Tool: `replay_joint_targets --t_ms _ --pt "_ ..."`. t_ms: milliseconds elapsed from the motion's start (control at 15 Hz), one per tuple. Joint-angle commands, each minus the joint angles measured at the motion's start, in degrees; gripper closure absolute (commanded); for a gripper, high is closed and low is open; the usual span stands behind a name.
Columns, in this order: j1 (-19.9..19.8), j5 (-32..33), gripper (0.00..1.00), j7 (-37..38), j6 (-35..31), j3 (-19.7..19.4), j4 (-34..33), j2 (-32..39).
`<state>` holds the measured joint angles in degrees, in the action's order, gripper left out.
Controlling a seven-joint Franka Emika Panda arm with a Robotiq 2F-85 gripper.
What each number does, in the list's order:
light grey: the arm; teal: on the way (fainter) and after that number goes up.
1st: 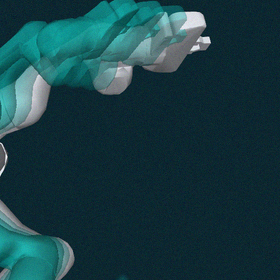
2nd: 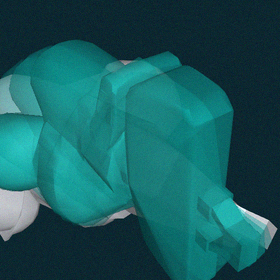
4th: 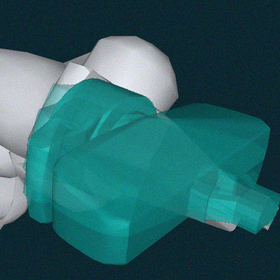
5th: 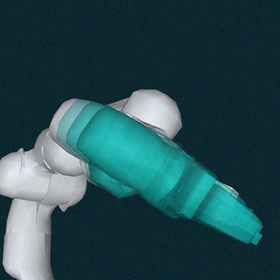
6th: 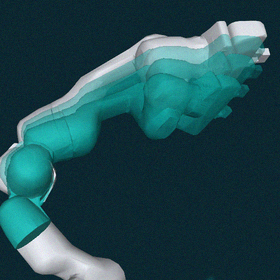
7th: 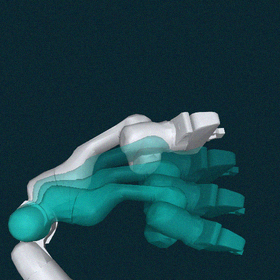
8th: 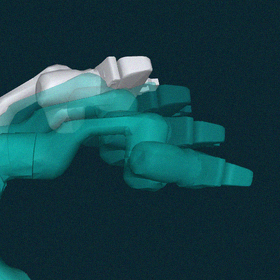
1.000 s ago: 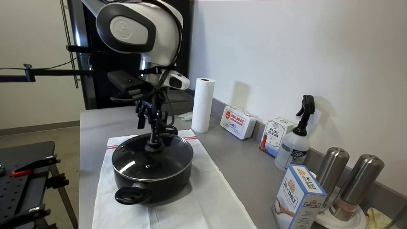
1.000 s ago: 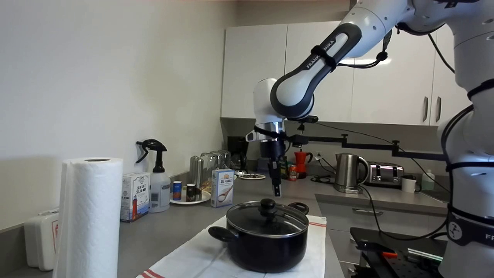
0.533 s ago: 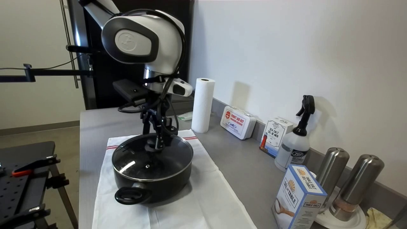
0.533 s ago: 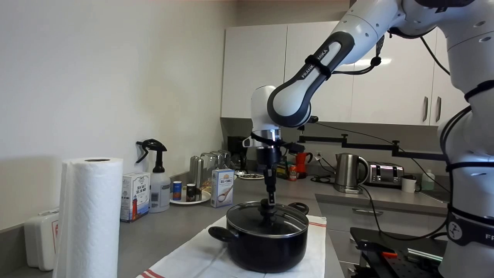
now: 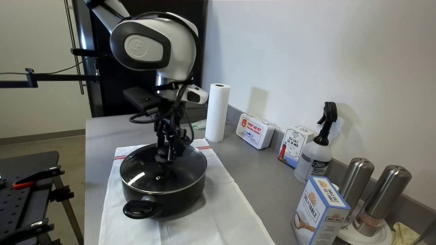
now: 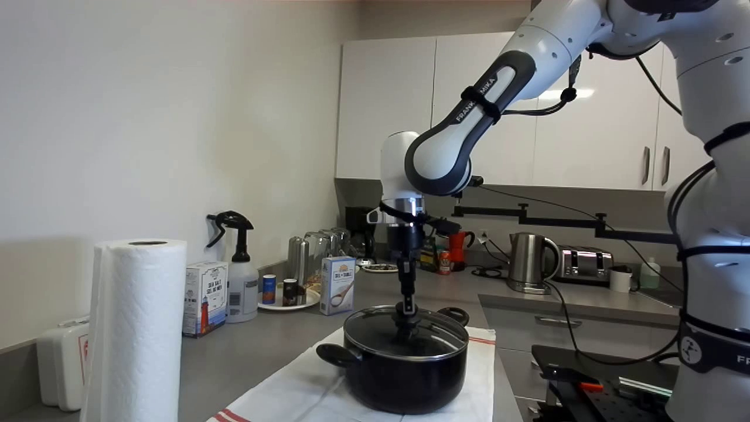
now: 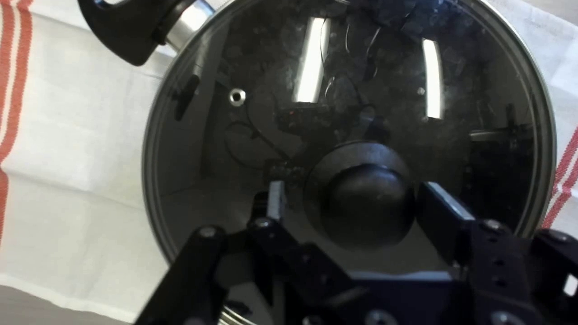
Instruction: Put the lid on the counter
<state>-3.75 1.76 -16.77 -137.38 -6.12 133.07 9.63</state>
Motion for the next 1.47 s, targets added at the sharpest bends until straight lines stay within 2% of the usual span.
replay_joint_targets --t_ms 0,200,533,1000,1400 --pt "-0.6 1.2 0.55 1.3 -1.0 0.8 -0.4 0.2" --pt "-0.7 1.1 0.75 1.2 -1.1 1.2 -0.3 -0.1" --pt "-0.8 1.0 0.75 0.8 -0.6 1.2 0.1 -1.4" --pt "-0.1 6.3 0.75 3.1 0.3 0.9 2.0 -6.5" --pt "1.5 7.5 0.75 2.3 1.7 3.1 2.1 -7.9"
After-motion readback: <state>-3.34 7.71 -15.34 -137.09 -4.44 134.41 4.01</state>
